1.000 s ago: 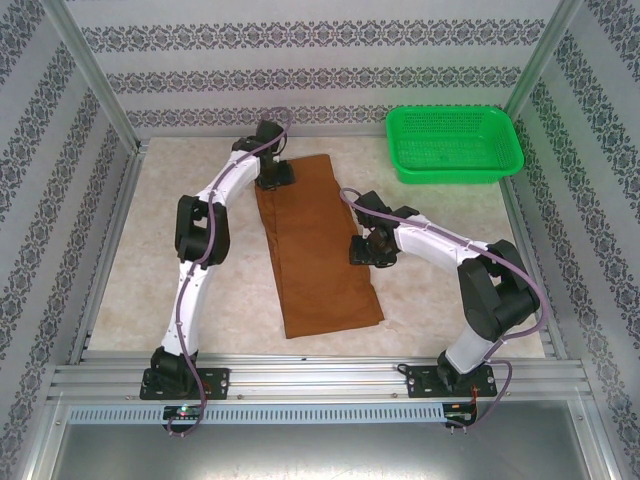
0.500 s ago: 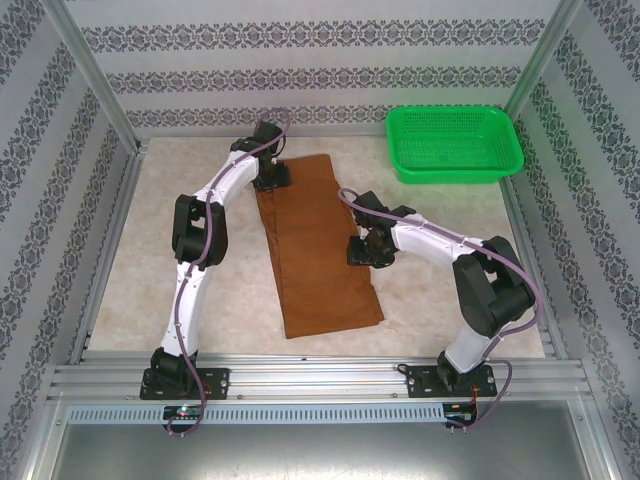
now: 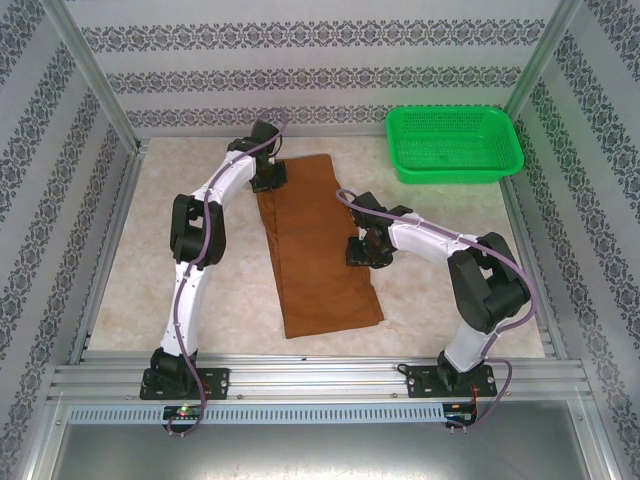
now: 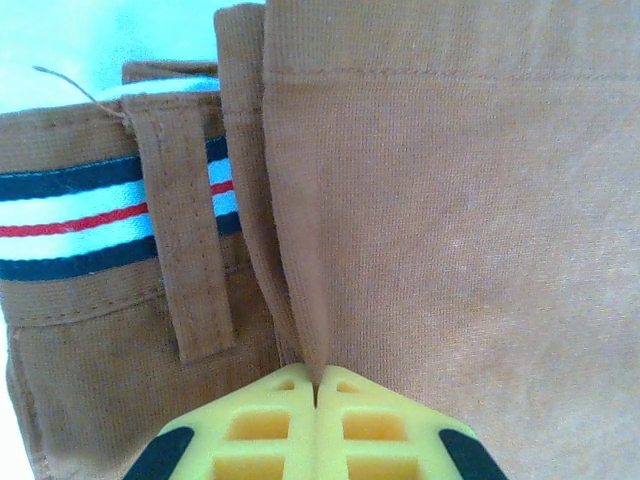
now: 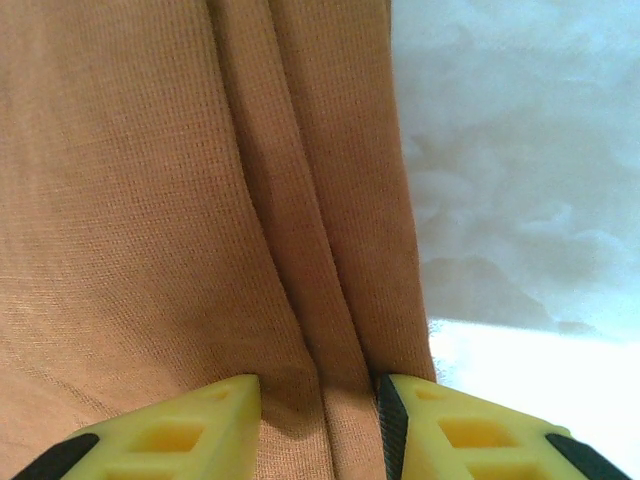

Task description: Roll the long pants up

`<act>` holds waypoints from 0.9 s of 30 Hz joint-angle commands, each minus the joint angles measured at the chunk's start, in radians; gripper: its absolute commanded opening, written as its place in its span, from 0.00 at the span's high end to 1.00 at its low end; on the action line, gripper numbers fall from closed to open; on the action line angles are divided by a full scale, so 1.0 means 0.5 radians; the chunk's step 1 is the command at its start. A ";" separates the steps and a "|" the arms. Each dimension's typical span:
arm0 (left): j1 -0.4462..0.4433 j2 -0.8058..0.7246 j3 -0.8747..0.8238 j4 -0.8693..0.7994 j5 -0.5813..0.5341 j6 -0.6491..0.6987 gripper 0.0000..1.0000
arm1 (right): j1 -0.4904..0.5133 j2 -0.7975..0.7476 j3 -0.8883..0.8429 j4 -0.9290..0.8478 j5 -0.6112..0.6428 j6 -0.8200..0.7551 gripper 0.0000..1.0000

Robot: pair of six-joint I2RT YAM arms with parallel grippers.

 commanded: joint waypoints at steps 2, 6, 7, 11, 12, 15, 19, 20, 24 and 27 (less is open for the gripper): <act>0.011 -0.282 -0.246 0.085 -0.087 0.001 1.00 | -0.004 -0.008 0.040 -0.010 -0.010 0.028 0.61; 0.016 -0.457 -0.312 0.063 -0.182 0.038 1.00 | -0.005 -0.008 0.034 -0.012 0.006 0.030 0.61; 0.014 -0.484 -0.315 0.047 -0.208 0.050 1.00 | -0.007 -0.008 0.034 -0.008 0.009 0.032 0.61; 0.030 -0.559 -0.341 0.039 -0.261 0.071 1.00 | -0.004 0.019 0.053 -0.003 0.001 0.043 0.61; 0.038 -0.559 -0.337 0.025 -0.265 0.074 1.00 | -0.005 0.028 0.057 -0.002 -0.003 0.046 0.61; 0.062 -0.564 -0.370 0.026 -0.259 0.059 1.00 | -0.004 0.044 0.073 -0.011 -0.006 0.045 0.61; 0.089 -0.445 -0.276 -0.094 -0.298 0.024 1.00 | -0.004 0.059 0.091 -0.025 0.005 0.039 0.61; 0.095 -0.403 -0.228 -0.157 -0.343 0.002 0.93 | -0.004 0.062 0.096 -0.037 0.014 0.036 0.61; 0.109 -0.396 -0.227 -0.218 -0.523 -0.078 0.51 | -0.008 0.000 0.056 -0.048 0.038 0.035 0.56; 0.101 -0.517 -0.356 -0.102 -0.521 -0.037 0.47 | -0.007 -0.093 -0.014 -0.043 0.086 0.019 0.32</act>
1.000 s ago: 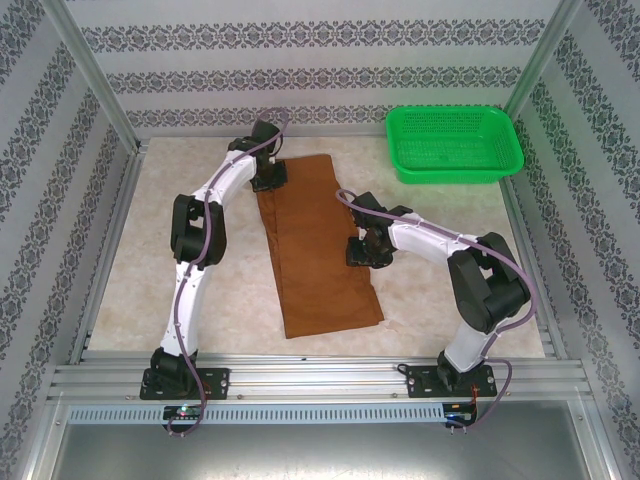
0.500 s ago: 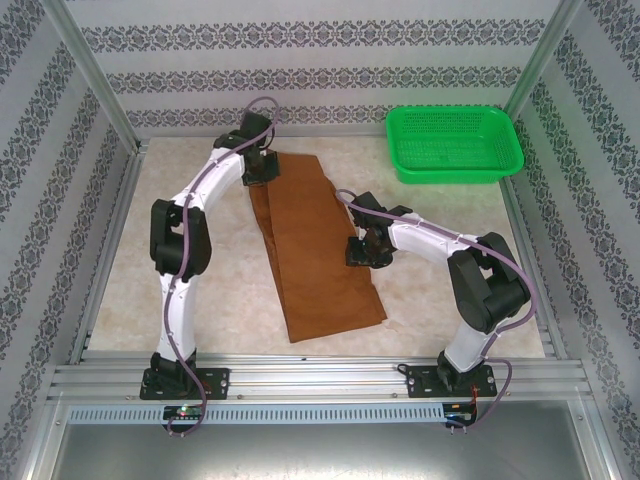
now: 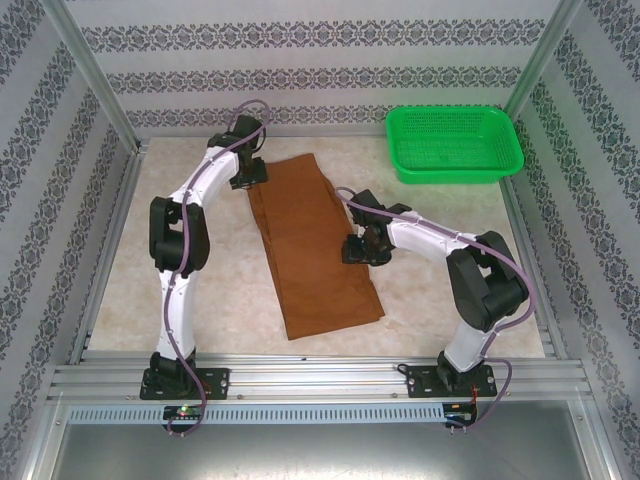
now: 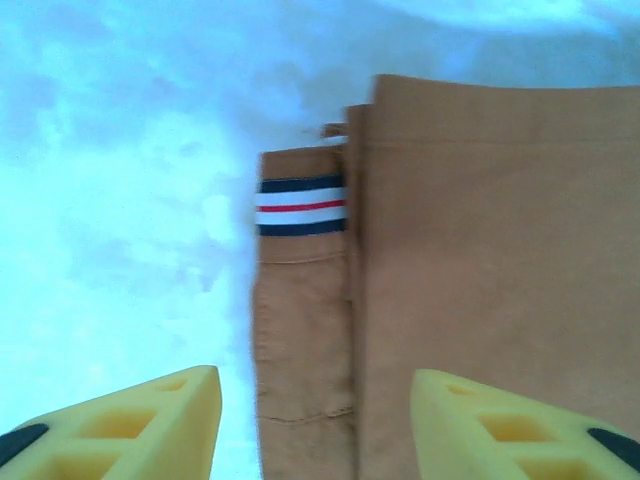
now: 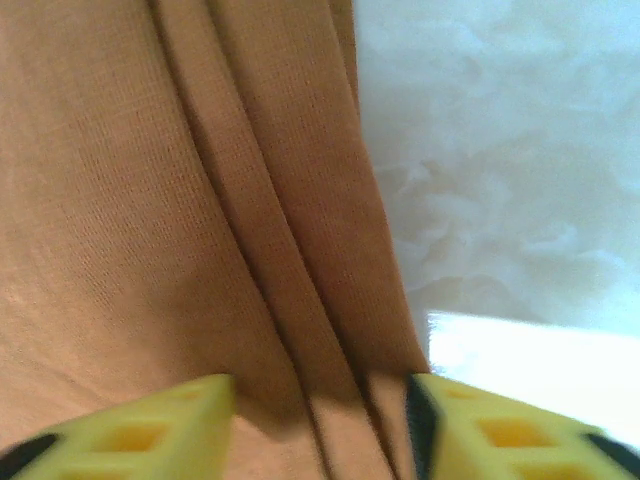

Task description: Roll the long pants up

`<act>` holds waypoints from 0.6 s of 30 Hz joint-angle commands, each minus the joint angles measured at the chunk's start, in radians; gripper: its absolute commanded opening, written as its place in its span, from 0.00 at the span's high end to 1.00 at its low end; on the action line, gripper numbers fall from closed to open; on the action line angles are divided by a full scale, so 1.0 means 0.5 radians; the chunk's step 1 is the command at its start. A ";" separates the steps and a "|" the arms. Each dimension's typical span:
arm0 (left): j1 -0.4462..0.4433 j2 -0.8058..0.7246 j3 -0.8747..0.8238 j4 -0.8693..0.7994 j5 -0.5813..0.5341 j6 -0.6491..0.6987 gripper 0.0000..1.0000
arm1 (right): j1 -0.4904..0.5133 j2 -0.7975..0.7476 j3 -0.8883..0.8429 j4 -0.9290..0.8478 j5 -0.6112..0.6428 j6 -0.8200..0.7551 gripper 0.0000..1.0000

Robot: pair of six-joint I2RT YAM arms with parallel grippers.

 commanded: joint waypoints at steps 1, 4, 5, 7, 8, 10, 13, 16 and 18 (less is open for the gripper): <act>-0.002 -0.167 -0.105 0.032 -0.131 0.012 0.48 | -0.004 -0.137 -0.067 -0.052 0.120 0.011 0.16; -0.077 -0.336 -0.298 0.182 -0.162 0.112 0.83 | 0.020 -0.308 -0.139 -0.049 0.273 -0.013 0.02; -0.110 -0.410 -0.373 0.228 -0.200 0.125 0.95 | 0.053 -0.413 -0.160 -0.048 0.377 -0.024 0.02; -0.203 -0.605 -0.577 0.364 -0.356 0.154 1.00 | 0.205 -0.641 -0.220 0.002 0.683 -0.080 0.02; -0.254 -0.719 -0.694 0.460 -0.454 0.186 1.00 | 0.296 -0.759 -0.270 0.070 0.872 -0.098 0.02; -0.309 -0.877 -0.856 0.580 -0.533 0.193 1.00 | 0.367 -0.900 -0.403 0.275 1.099 -0.048 0.02; -0.299 -1.014 -0.994 0.655 -0.558 0.075 1.00 | 0.172 -0.930 -0.560 0.559 0.550 -0.030 0.02; -0.210 -0.954 -0.885 0.511 -0.166 0.037 1.00 | 0.039 -0.729 -0.406 0.362 0.246 0.069 0.02; -0.246 -0.920 -0.847 0.439 -0.221 0.087 0.86 | 0.033 -0.662 -0.379 0.369 0.107 0.042 0.02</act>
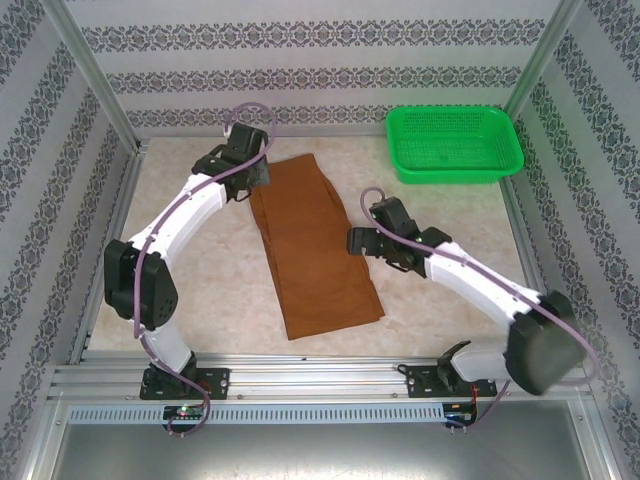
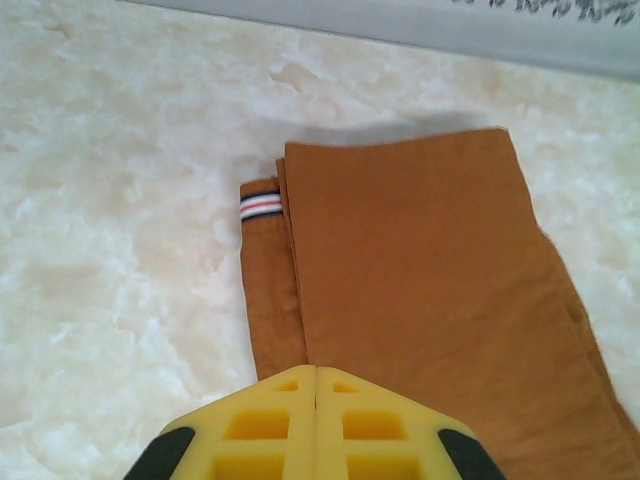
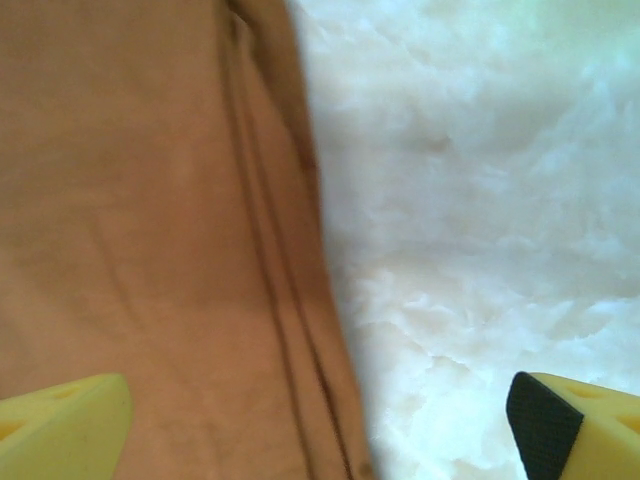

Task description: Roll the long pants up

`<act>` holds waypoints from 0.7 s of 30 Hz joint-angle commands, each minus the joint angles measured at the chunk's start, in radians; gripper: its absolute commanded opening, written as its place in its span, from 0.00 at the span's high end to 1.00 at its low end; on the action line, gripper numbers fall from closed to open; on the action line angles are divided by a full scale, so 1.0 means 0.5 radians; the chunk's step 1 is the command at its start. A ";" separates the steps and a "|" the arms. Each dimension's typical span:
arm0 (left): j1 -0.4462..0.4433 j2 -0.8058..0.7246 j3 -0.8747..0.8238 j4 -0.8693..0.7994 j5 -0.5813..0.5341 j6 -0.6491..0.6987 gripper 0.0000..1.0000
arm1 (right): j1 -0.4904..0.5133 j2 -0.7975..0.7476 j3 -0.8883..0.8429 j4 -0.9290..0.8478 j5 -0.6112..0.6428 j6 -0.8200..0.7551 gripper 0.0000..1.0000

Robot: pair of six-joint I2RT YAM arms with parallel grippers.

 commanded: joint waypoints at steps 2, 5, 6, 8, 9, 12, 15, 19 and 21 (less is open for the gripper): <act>-0.008 0.089 0.033 -0.096 -0.018 0.051 0.71 | -0.008 0.048 -0.078 0.193 -0.409 0.061 0.02; -0.022 0.056 -0.028 -0.110 0.017 0.107 0.94 | -0.025 0.078 -0.091 0.173 -0.367 0.083 0.29; -0.034 0.042 -0.067 -0.102 0.030 0.136 0.96 | -0.024 0.103 -0.062 0.108 -0.316 0.061 0.43; -0.069 0.017 -0.165 -0.063 0.071 0.221 0.96 | -0.019 0.125 -0.034 0.023 -0.242 0.040 0.59; -0.096 -0.003 -0.233 -0.029 0.130 0.268 0.92 | -0.018 0.129 -0.032 0.004 -0.237 0.024 0.57; -0.169 -0.075 -0.445 0.093 0.236 0.331 0.77 | 0.003 0.134 -0.006 -0.089 -0.199 -0.015 0.17; -0.175 -0.062 -0.574 0.161 0.259 0.263 0.75 | 0.056 0.119 0.003 -0.155 -0.095 -0.049 0.10; -0.176 0.104 -0.530 0.195 0.369 0.245 0.83 | 0.139 0.092 0.000 -0.130 -0.001 -0.048 0.91; -0.182 0.246 -0.412 0.152 0.394 0.250 0.88 | 0.170 0.107 0.015 -0.129 0.020 -0.030 1.00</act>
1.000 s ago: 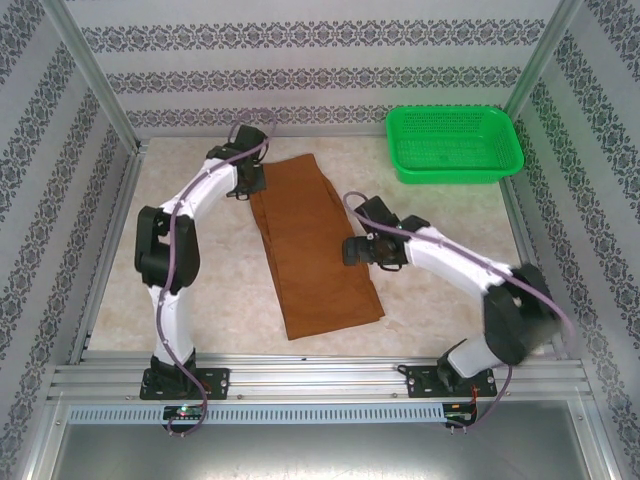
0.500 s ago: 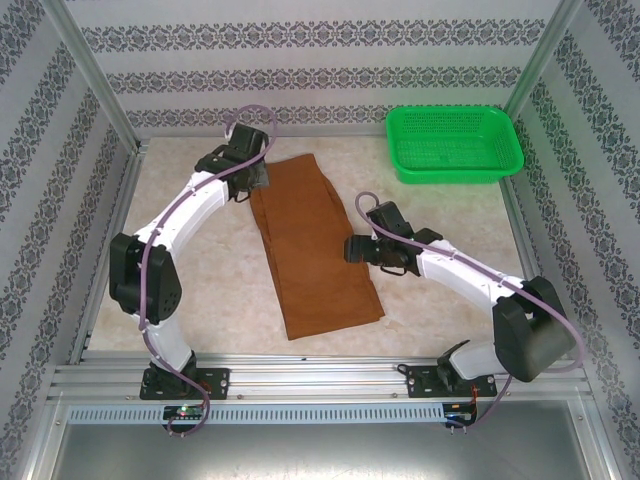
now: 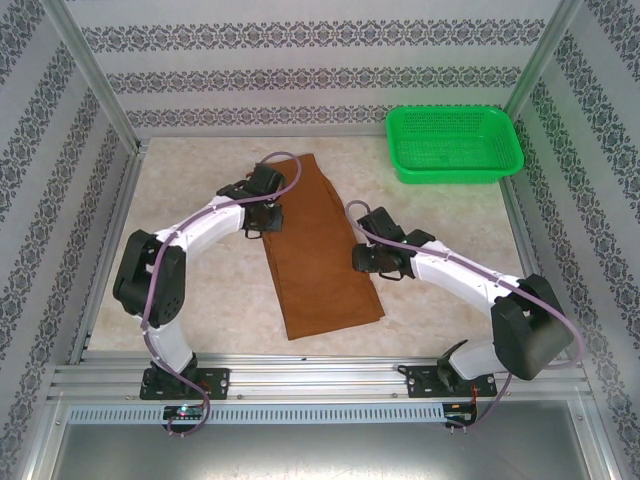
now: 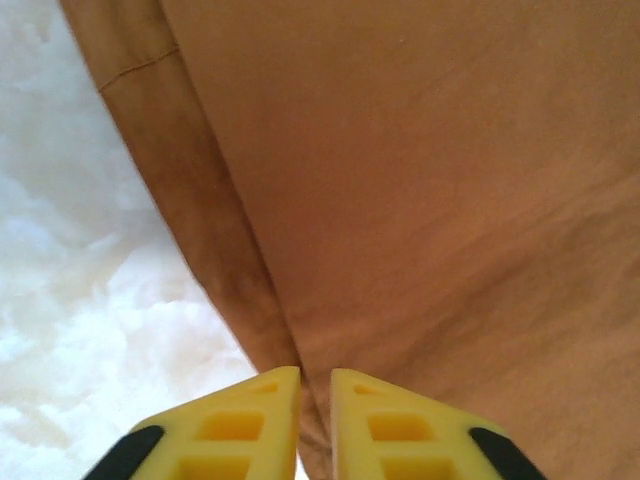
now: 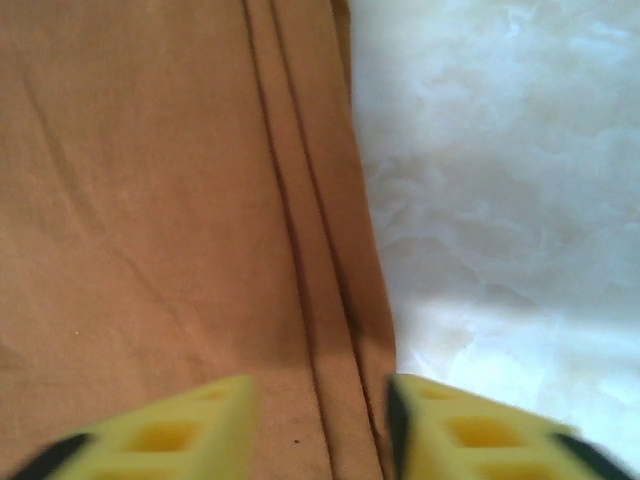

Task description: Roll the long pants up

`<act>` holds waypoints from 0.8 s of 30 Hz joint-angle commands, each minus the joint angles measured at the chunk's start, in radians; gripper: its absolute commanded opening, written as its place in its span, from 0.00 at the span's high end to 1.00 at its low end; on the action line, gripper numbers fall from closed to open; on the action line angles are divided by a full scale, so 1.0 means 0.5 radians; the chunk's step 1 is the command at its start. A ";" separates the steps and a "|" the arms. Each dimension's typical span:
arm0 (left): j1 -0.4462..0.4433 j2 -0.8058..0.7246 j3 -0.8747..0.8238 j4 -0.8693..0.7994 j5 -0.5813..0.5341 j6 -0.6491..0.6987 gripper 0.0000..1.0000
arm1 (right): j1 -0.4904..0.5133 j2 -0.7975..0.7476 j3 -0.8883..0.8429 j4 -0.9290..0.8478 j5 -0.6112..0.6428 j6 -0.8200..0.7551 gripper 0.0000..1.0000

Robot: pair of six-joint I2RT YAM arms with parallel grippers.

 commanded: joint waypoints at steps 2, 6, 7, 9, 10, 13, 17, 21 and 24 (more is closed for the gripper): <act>-0.014 0.282 0.253 0.035 0.119 0.033 0.89 | 0.057 0.017 0.085 -0.048 0.116 0.005 1.00; -0.016 0.626 0.569 -0.085 0.230 0.081 0.94 | 0.111 0.111 0.099 -0.022 0.089 0.042 1.00; -0.016 0.710 0.662 -0.138 0.234 0.085 0.94 | 0.121 0.139 0.104 -0.024 0.082 0.046 1.00; -0.021 0.900 0.873 -0.244 0.257 0.115 0.95 | 0.141 0.196 0.131 -0.061 0.095 0.059 1.00; -0.020 0.971 0.959 -0.285 0.251 0.122 0.96 | 0.147 0.212 0.139 -0.075 0.097 0.061 1.00; -0.020 1.175 1.231 -0.372 0.260 0.158 0.96 | 0.163 0.207 0.117 -0.078 0.123 0.078 1.00; -0.021 1.346 1.582 -0.557 0.173 0.139 0.95 | 0.163 0.178 0.105 -0.103 0.172 0.107 1.00; -0.037 1.024 1.239 -0.340 -0.112 0.121 0.76 | 0.154 0.106 0.092 -0.192 0.227 0.107 0.33; -0.085 0.609 0.716 -0.077 -0.278 0.213 0.64 | 0.106 0.005 0.042 -0.251 0.247 0.108 0.12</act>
